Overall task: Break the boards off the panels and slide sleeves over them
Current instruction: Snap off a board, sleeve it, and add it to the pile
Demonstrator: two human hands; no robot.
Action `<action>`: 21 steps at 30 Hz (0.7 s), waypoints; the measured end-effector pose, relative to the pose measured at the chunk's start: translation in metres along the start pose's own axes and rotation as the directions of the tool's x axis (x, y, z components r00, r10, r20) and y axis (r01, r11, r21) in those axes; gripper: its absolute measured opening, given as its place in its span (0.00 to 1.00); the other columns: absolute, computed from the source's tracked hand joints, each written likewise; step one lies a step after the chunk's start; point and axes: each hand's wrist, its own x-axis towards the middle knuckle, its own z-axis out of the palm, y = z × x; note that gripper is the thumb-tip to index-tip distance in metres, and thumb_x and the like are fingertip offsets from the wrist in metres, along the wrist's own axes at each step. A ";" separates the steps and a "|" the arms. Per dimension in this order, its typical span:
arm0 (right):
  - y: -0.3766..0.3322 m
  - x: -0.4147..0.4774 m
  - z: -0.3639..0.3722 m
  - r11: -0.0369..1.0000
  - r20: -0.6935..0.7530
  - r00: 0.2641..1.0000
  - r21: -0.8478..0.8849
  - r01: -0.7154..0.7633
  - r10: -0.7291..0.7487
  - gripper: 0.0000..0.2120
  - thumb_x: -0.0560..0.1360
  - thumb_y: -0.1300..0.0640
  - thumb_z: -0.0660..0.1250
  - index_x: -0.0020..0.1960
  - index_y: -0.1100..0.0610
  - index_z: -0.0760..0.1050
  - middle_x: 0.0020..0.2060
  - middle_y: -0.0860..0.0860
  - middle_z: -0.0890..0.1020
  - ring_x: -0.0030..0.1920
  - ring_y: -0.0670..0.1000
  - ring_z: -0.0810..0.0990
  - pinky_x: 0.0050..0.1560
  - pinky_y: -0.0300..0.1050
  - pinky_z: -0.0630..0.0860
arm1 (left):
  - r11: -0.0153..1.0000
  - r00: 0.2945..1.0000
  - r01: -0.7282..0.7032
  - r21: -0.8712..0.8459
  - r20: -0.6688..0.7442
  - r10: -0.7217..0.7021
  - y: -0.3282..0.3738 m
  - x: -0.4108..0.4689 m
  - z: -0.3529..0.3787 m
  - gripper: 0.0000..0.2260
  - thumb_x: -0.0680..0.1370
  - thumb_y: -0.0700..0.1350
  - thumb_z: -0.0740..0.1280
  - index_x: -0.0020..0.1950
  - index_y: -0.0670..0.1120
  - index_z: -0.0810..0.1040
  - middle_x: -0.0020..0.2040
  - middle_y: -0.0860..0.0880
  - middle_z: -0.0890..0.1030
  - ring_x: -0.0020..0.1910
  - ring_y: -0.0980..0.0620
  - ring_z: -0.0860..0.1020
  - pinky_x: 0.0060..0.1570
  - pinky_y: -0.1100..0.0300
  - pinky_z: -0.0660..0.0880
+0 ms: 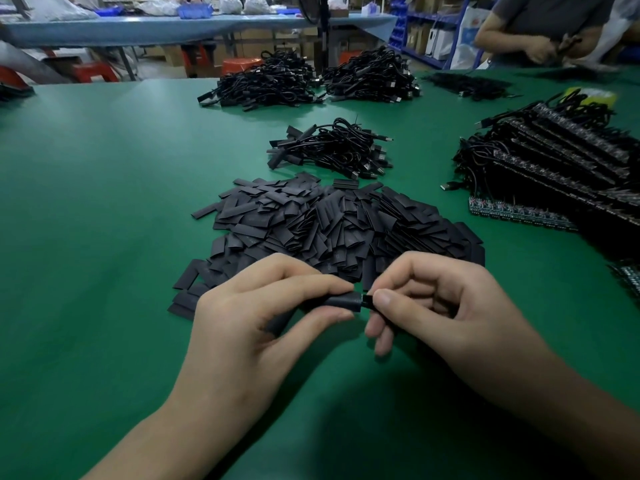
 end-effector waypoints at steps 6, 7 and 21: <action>-0.001 -0.001 0.005 1.000 -0.027 1.000 -0.001 0.015 -0.015 0.05 0.78 0.58 0.68 0.44 0.53 0.81 0.36 0.54 0.86 0.35 0.53 0.85 0.40 0.42 0.81 | 0.999 0.999 0.004 0.043 -0.054 -0.001 0.001 0.000 0.000 0.09 0.72 0.47 0.76 0.52 0.50 0.87 0.47 0.53 0.81 0.48 0.58 0.80 0.52 0.69 0.72; -0.002 -0.001 0.006 0.999 -0.044 0.998 -0.016 0.033 -0.033 0.04 0.78 0.58 0.68 0.45 0.53 0.81 0.37 0.54 0.86 0.35 0.53 0.86 0.40 0.44 0.82 | 0.998 0.996 0.030 0.055 -0.083 -0.025 0.002 0.001 0.001 0.10 0.72 0.48 0.76 0.53 0.50 0.86 0.47 0.53 0.80 0.49 0.57 0.80 0.53 0.69 0.71; -0.008 -0.008 0.014 0.868 -0.124 0.939 -0.436 0.238 -0.320 0.03 0.76 0.57 0.71 0.45 0.50 0.81 0.35 0.42 0.83 0.39 0.46 0.85 0.40 0.45 0.79 | 0.975 0.987 0.139 -0.171 -0.053 -0.150 -0.001 0.001 0.006 0.25 0.69 0.58 0.75 0.64 0.52 0.81 0.55 0.56 0.80 0.57 0.50 0.81 0.58 0.59 0.77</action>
